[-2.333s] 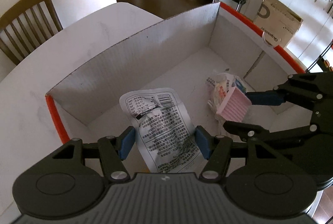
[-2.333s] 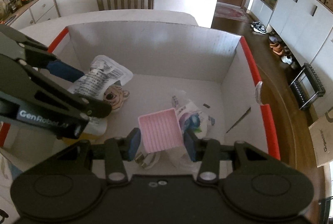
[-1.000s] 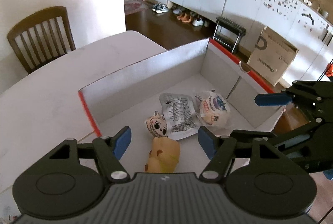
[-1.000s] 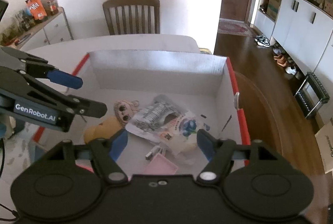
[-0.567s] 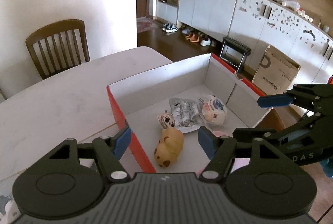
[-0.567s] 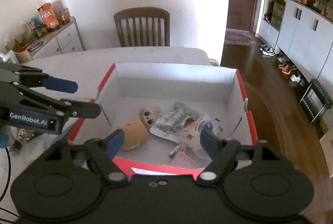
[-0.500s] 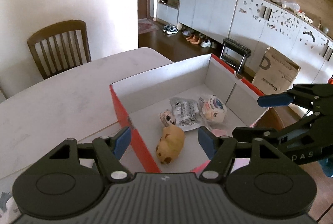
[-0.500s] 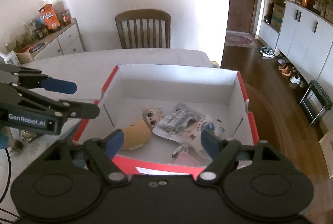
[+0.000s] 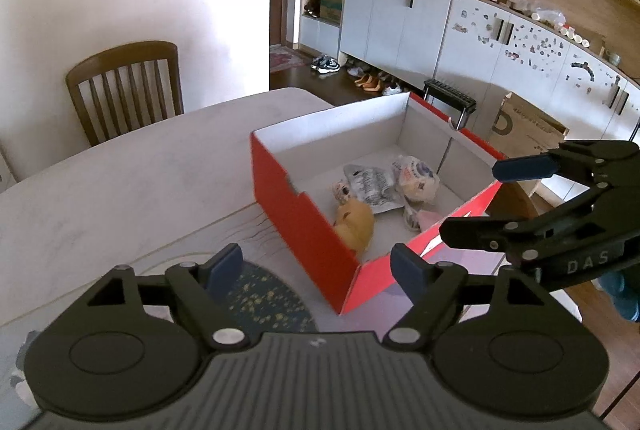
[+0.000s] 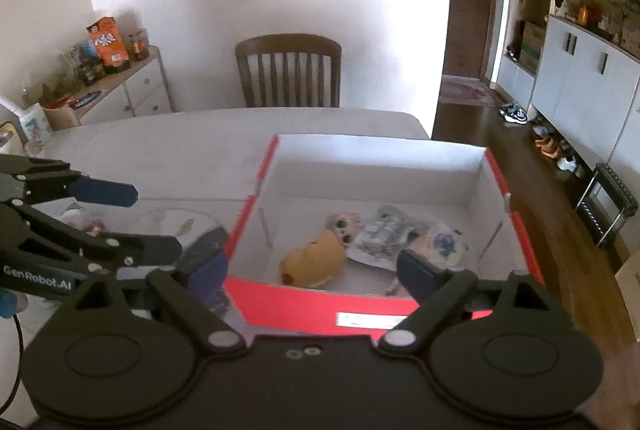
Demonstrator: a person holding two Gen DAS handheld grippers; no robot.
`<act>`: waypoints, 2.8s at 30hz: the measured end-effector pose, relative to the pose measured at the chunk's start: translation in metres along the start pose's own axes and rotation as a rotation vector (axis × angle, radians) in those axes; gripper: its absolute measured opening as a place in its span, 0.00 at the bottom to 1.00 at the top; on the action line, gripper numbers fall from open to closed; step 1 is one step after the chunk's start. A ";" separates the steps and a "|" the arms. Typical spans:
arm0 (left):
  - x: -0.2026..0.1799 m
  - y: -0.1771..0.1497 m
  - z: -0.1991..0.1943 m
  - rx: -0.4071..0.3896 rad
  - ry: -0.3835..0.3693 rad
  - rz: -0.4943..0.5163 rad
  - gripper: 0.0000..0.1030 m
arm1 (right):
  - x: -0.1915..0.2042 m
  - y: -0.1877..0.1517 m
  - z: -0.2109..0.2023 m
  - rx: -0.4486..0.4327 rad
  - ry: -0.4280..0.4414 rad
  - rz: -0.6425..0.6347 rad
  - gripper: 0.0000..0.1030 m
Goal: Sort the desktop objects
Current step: 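Withdraw both grippers from the red box back toward the table items, then grasp the white-and-grey snack bag with the left gripper while the right grasps the dark seaweed packet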
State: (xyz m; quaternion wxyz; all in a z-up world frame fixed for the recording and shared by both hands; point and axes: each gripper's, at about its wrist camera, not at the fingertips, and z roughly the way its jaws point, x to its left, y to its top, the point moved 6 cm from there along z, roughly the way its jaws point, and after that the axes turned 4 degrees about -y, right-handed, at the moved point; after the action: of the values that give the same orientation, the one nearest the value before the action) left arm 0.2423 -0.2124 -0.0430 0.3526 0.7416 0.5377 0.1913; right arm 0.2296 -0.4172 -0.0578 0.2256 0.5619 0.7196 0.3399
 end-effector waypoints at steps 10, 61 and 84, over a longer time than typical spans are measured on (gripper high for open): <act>0.038 -0.026 -0.028 -0.004 0.014 0.006 0.89 | 0.046 -0.011 -0.007 0.006 -0.006 0.019 0.98; 0.248 -0.116 -0.061 0.033 0.197 -0.068 1.00 | 0.344 -0.074 0.085 0.156 0.141 -0.164 0.92; 0.249 -0.138 -0.025 0.091 0.165 0.006 0.65 | 0.350 -0.084 0.126 0.248 0.147 -0.191 0.68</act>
State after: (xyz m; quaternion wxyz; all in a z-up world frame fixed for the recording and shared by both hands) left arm 0.2215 0.0510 -0.1502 0.2727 0.7400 0.5710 0.2281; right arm 0.1701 -0.0628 -0.1842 0.1325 0.4880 0.8208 0.2656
